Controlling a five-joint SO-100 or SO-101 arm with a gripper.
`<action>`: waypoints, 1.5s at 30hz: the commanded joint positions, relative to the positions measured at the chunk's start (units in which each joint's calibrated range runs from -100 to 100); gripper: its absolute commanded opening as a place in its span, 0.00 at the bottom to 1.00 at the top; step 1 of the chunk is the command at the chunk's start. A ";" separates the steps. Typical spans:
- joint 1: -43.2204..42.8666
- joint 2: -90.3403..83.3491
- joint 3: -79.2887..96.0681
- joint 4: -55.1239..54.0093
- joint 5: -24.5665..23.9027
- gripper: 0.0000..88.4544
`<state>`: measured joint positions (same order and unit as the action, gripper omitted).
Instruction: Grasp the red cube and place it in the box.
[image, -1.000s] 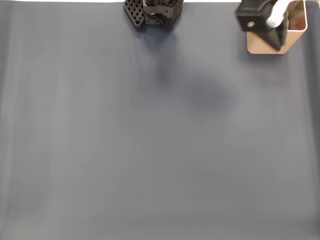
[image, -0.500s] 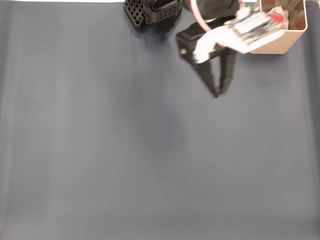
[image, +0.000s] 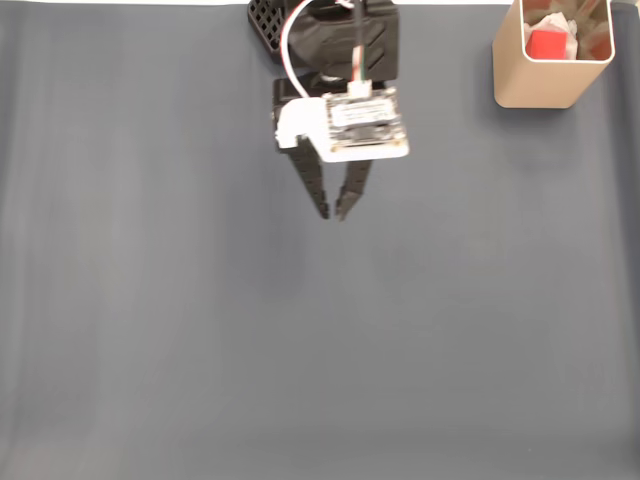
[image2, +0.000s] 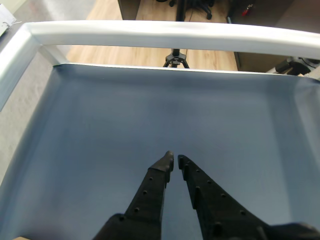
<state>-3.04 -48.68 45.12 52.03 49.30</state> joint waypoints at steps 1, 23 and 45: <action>3.11 -2.28 2.15 -2.85 -0.34 0.00; 0.91 -26.54 32.80 -5.88 -3.08 0.00; -1.72 -50.63 54.61 0.27 -0.34 0.00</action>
<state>-5.04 -97.31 99.01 50.04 47.35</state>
